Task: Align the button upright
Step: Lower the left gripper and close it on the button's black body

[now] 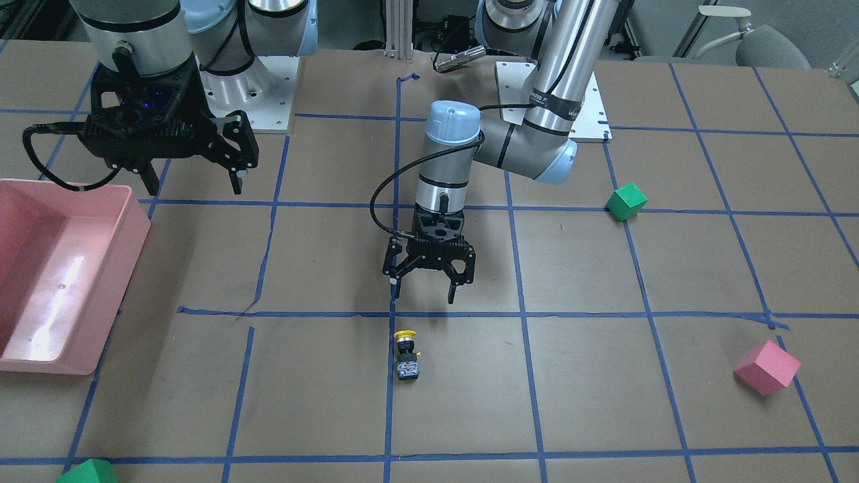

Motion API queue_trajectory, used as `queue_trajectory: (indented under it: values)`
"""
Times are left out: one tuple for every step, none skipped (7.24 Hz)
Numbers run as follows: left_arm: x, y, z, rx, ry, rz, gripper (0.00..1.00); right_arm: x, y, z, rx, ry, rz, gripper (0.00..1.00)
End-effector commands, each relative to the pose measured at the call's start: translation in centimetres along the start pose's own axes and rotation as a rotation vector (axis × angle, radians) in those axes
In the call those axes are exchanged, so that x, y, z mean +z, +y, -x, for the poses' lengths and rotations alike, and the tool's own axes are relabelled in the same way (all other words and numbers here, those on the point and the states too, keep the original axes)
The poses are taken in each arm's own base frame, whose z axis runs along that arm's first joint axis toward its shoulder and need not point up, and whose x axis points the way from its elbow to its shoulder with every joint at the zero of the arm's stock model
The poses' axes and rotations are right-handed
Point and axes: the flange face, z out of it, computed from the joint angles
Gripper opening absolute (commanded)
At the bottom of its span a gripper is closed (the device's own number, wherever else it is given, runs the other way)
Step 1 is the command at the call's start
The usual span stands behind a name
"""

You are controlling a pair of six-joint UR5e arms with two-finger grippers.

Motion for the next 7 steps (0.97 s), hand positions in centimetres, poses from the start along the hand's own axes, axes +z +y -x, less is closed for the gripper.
queue_trajectory:
  values:
    - [2.5,-0.8,-1.4,-0.005,0.024,-0.047,0.99,-0.3,-0.1,-1.2,-0.003,0.006,-0.013,1.00]
    - [3.5,-0.8,-2.1,0.005,0.028,-0.048,0.99,-0.9,0.1,-1.1,0.001,0.001,-0.016,1.00]
    - [4.0,-0.2,-2.5,0.015,0.025,-0.046,0.99,-1.8,0.2,-1.0,-0.003,0.000,-0.030,1.00]
    - [4.0,-0.4,-2.5,0.022,0.023,-0.051,0.98,-2.6,0.5,-0.8,-0.009,-0.022,-0.036,1.00]
    - [4.1,-0.6,-2.6,0.025,0.024,-0.054,0.98,-2.6,0.6,-0.1,-0.006,-0.084,-0.018,1.00]
    - [4.7,-1.2,-2.9,0.025,0.025,-0.063,0.96,-2.1,1.7,0.1,-0.009,-0.093,0.076,1.00]
    - [5.4,-0.9,-2.9,0.027,0.024,-0.060,0.94,-1.1,3.0,0.3,-0.026,-0.111,0.200,1.00]
